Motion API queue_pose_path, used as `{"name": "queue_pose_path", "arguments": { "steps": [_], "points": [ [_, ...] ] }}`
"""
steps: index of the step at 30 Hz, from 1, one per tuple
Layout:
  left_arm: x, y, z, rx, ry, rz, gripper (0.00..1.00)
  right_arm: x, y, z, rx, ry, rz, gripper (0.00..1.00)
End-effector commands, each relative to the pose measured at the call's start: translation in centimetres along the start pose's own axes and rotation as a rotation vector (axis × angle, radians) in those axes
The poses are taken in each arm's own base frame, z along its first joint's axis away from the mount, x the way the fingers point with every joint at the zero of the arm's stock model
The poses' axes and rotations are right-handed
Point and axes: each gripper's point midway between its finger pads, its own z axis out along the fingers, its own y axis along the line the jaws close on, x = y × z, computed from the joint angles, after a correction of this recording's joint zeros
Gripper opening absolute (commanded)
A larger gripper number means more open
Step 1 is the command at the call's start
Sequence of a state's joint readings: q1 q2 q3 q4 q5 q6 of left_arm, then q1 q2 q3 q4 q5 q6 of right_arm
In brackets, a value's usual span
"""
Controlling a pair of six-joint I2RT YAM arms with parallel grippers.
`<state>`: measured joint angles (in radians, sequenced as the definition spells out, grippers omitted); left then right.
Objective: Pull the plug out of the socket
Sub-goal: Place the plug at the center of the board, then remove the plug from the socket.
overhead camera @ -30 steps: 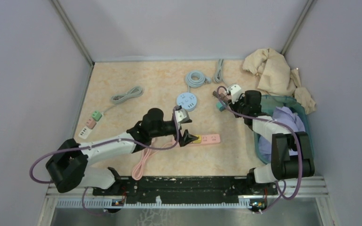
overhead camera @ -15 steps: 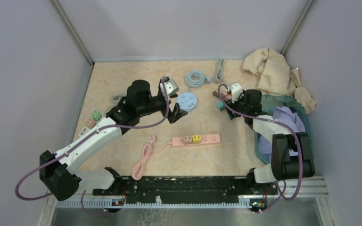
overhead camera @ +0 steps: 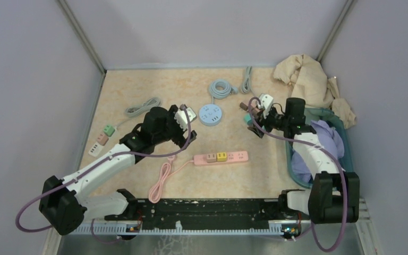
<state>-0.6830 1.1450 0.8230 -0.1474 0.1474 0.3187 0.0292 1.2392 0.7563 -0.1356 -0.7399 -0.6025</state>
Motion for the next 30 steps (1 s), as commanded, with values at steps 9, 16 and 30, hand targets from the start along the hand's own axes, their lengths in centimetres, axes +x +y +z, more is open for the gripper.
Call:
{"name": "queue_pose_path", "arguments": {
  "steps": [9, 16, 30],
  "points": [
    [1.3, 1.4, 0.1, -0.067, 0.057, 0.04, 1.0, -1.0, 3.2, -1.4, -0.107, -0.081, -0.111, 0.73],
    [1.6, 0.7, 0.6, -0.025, 0.07, 0.03, 1.0, -1.8, 5.1, -2.2, -0.157, -0.141, -0.17, 0.73],
    [2.2, 0.3, 1.0, 0.001, 0.081, 0.035, 1.0, -5.1, 11.7, -2.0, -0.393, -0.236, -0.33, 0.79]
  ]
}}
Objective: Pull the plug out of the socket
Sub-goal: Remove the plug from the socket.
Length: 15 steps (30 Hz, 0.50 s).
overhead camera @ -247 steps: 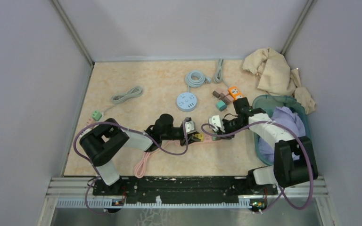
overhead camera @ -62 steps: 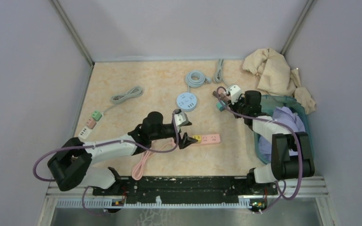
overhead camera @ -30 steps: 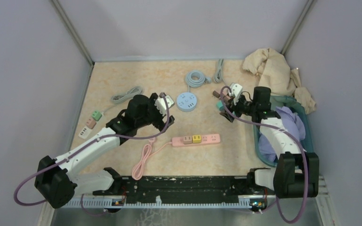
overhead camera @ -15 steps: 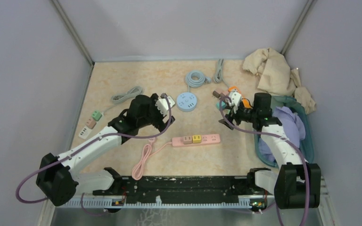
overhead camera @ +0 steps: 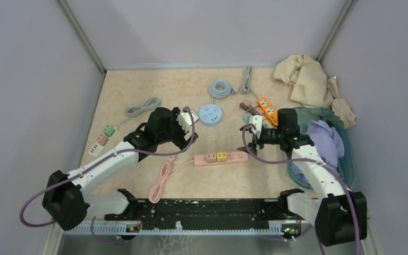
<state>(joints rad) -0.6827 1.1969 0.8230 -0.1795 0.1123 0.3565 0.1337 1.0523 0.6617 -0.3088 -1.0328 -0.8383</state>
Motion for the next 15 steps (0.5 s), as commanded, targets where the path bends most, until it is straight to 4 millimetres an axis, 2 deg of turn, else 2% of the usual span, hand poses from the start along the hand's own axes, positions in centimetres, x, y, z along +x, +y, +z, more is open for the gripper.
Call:
{"name": "queue_pose_path", "arguments": {
  "steps": [1, 5, 9, 10, 12, 15],
  "points": [
    [-0.1, 0.0, 0.2, 0.011, -0.005, 0.007, 1.0, -3.2, 0.9, 0.8, -0.062, -0.046, -0.127, 0.8],
    [0.1, -0.3, 0.3, 0.024, -0.009, 0.023, 1.0, -3.5, 1.9, 2.3, -0.124, 0.003, -0.173, 0.84],
    [0.1, -0.3, 0.1, 0.02, -0.029, 0.053, 1.0, -3.0, 2.7, 4.4, -0.198, 0.068, -0.218, 0.88],
    [0.1, -0.2, 0.1, 0.019, -0.033, 0.057, 1.0, -2.8, 3.0, 4.9, -0.22, 0.077, -0.209, 0.89],
    [0.1, -0.3, 0.0, 0.02, -0.04, 0.065, 1.0, -2.4, 3.8, 6.0, -0.257, 0.095, -0.194, 0.98],
    [0.1, -0.4, 0.1, 0.026, -0.044, 0.066, 1.0, -0.9, 4.6, 7.4, -0.262, 0.141, -0.192, 0.99]
  ]
}}
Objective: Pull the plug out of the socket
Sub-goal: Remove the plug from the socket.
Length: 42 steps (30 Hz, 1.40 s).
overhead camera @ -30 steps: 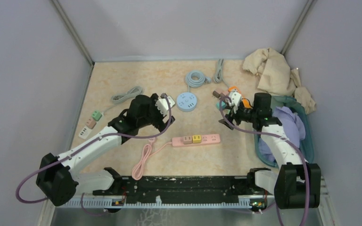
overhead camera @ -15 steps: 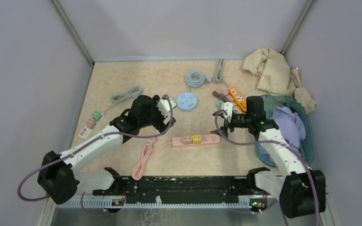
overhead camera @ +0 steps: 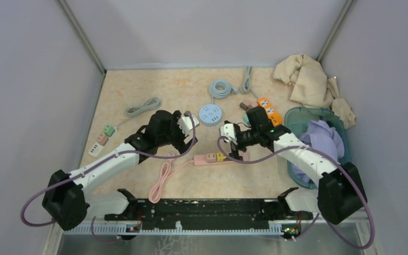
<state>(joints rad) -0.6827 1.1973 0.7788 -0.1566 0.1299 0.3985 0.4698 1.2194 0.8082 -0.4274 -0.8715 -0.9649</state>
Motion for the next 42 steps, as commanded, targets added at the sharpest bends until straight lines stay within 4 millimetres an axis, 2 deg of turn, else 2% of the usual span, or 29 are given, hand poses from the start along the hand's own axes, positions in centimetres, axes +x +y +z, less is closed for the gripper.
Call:
{"name": "queue_pose_path", "arguments": {
  "steps": [1, 5, 11, 13, 16, 20, 21, 25, 28, 30, 35, 42],
  "points": [
    [-1.3, 0.1, -0.3, 0.005, -0.059, 0.027, 1.0, 0.6, 0.0, 2.0, 0.002, 0.057, -0.039, 0.99],
    [-1.0, 0.0, 0.0, 0.014, -0.052, 0.022, 1.0, 1.9, 0.8, 3.4, -0.019, 0.103, -0.044, 0.99],
    [-1.1, 0.0, 0.1, 0.011, -0.052, 0.008, 1.0, 3.5, 1.2, 4.3, -0.028, 0.157, -0.039, 0.99],
    [-1.1, 0.1, 0.1, 0.004, -0.055, 0.003, 1.0, 3.8, 1.5, 4.6, -0.042, 0.168, -0.038, 0.94],
    [-0.9, -0.2, 0.2, 0.018, -0.051, 0.001, 1.0, 4.1, 1.3, 4.9, -0.047, 0.193, -0.039, 0.81],
    [-0.9, -0.9, 0.3, 0.055, -0.068, 0.019, 1.0, 4.3, 1.6, 5.4, -0.066, 0.203, -0.014, 0.47],
    [-0.9, -1.1, 0.4, 0.066, -0.077, 0.025, 1.0, 4.4, 1.7, 5.4, -0.07, 0.202, -0.012, 0.41],
    [-0.6, -2.8, 0.5, 0.147, -0.123, 0.069, 1.0, 4.3, 1.8, 5.4, -0.074, 0.202, -0.011, 0.22],
    [-0.2, -5.2, 0.2, 0.266, -0.178, 0.141, 1.0, 4.3, 1.5, 5.0, -0.053, 0.214, -0.029, 0.11],
    [0.0, -6.7, 0.0, 0.34, -0.223, 0.178, 1.0, 4.4, 1.5, 4.8, -0.047, 0.218, -0.044, 0.06],
    [-0.4, -9.1, -0.6, 0.449, -0.333, 0.215, 1.0, 4.1, 1.7, 4.3, -0.054, 0.2, -0.054, 0.03],
    [-1.3, -10.3, 1.1, 0.508, -0.434, 0.173, 0.87, 4.0, 1.6, 3.9, -0.056, 0.184, -0.045, 0.0]
  ]
}}
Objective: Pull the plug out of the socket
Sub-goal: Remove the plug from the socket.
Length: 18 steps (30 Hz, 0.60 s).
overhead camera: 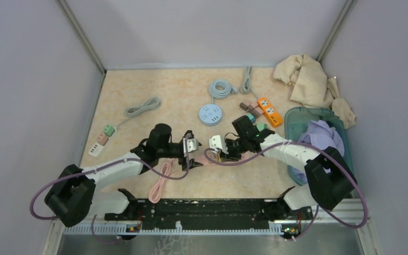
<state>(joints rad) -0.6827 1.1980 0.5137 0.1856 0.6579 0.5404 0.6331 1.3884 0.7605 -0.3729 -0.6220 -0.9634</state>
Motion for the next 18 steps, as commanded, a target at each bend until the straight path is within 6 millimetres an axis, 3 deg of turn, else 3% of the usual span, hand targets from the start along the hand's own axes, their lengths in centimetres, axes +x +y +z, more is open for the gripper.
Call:
{"name": "queue_pose_path", "arguments": {
  "steps": [1, 4, 8, 11, 15, 18],
  "points": [
    [-2.3, -0.1, 1.8, 0.056, -0.16, 0.012, 0.84, -1.9, -1.0, -1.1, 0.037, -0.057, -0.057, 0.0],
    [-2.2, -0.6, 3.4, 0.075, -0.182, -0.027, 0.75, -1.9, -1.3, -1.3, 0.047, -0.062, -0.052, 0.0],
    [-0.8, -1.8, 5.7, 0.093, -0.141, 0.001, 0.75, -1.9, -1.3, -1.4, 0.052, -0.064, -0.045, 0.0],
    [-0.6, -2.1, 6.7, 0.101, -0.146, -0.002, 0.73, -1.9, -1.4, -1.4, 0.053, -0.068, -0.043, 0.0],
    [-0.2, -2.6, 8.1, 0.124, -0.132, -0.021, 0.58, -1.8, -1.4, -1.5, 0.054, -0.065, -0.04, 0.0],
    [-0.2, -3.2, 8.8, 0.122, -0.13, -0.022, 0.58, -1.5, -1.4, -1.5, 0.057, -0.058, -0.035, 0.0]
  ]
}}
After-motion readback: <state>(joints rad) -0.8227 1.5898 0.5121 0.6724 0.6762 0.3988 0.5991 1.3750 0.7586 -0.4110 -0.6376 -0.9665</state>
